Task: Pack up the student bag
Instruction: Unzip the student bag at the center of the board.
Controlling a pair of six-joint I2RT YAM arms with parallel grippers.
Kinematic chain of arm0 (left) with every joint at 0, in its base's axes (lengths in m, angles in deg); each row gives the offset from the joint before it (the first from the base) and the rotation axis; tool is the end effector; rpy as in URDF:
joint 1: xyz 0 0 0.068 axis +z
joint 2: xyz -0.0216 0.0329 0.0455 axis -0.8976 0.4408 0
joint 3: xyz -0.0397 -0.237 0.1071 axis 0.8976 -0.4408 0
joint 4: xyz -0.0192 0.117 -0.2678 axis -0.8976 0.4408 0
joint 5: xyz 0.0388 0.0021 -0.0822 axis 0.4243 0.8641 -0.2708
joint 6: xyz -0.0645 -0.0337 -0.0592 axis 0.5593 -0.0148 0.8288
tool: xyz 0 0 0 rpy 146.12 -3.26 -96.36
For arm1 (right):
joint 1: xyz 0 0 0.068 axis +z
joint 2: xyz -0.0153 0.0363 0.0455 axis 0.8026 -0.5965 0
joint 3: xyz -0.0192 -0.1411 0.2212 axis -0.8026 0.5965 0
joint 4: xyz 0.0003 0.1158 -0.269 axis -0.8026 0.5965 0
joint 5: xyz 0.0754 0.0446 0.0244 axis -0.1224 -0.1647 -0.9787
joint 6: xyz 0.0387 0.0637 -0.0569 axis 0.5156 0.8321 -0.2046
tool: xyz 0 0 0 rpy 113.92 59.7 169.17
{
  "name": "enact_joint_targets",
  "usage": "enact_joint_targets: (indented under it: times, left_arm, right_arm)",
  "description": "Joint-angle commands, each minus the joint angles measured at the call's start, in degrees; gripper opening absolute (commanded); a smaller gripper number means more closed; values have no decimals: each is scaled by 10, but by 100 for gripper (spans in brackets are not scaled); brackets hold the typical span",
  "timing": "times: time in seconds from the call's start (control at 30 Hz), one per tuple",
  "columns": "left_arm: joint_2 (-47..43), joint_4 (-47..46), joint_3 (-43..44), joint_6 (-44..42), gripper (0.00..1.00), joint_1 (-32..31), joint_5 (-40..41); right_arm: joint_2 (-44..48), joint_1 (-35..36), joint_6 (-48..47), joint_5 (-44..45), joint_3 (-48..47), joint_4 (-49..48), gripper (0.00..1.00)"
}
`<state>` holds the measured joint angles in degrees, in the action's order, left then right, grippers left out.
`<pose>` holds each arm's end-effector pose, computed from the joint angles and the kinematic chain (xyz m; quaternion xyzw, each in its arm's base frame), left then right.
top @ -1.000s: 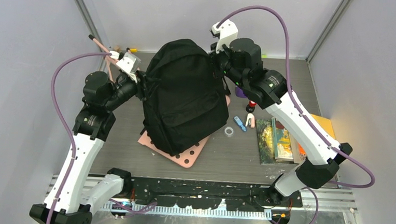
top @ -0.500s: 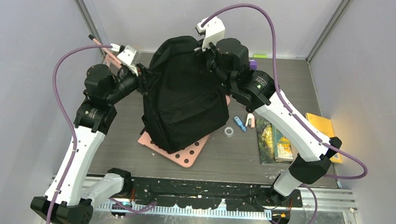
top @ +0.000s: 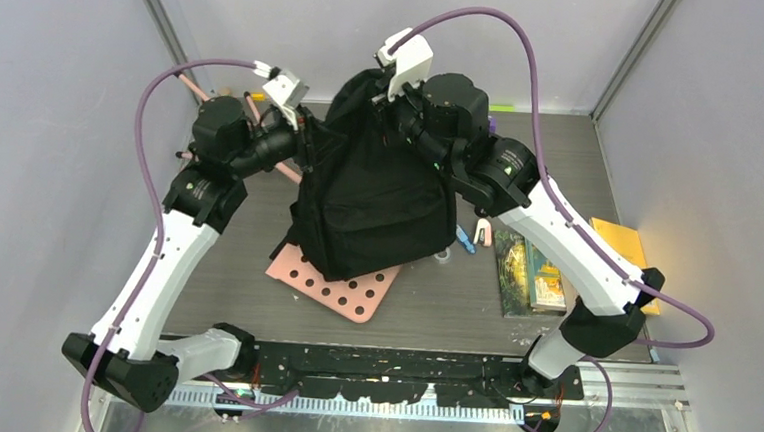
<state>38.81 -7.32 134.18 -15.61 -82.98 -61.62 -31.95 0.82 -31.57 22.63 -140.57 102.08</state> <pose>0.2801 -0.1434 0.4548 0.2541 0.6768 -0.3418 0.6005 0.2611 0.3176 0.5270 -0.2662 0.6878 0.1756 0.6521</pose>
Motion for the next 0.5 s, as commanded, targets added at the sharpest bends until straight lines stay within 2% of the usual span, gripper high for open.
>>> enact_joint_targets:
  times: [0.0,0.2,0.47]
  left_arm:
    - [20,-40,45,13,14,-65,-32]
    - [54,-49,67,-2,13,-156,17]
    - [77,-31,123,-15,10,-160,100]
  right_arm:
    - [65,19,-10,-11,34,-70,0]
    - [121,19,-14,-15,77,-59,0]
    - [149,20,1,-18,106,-58,0]
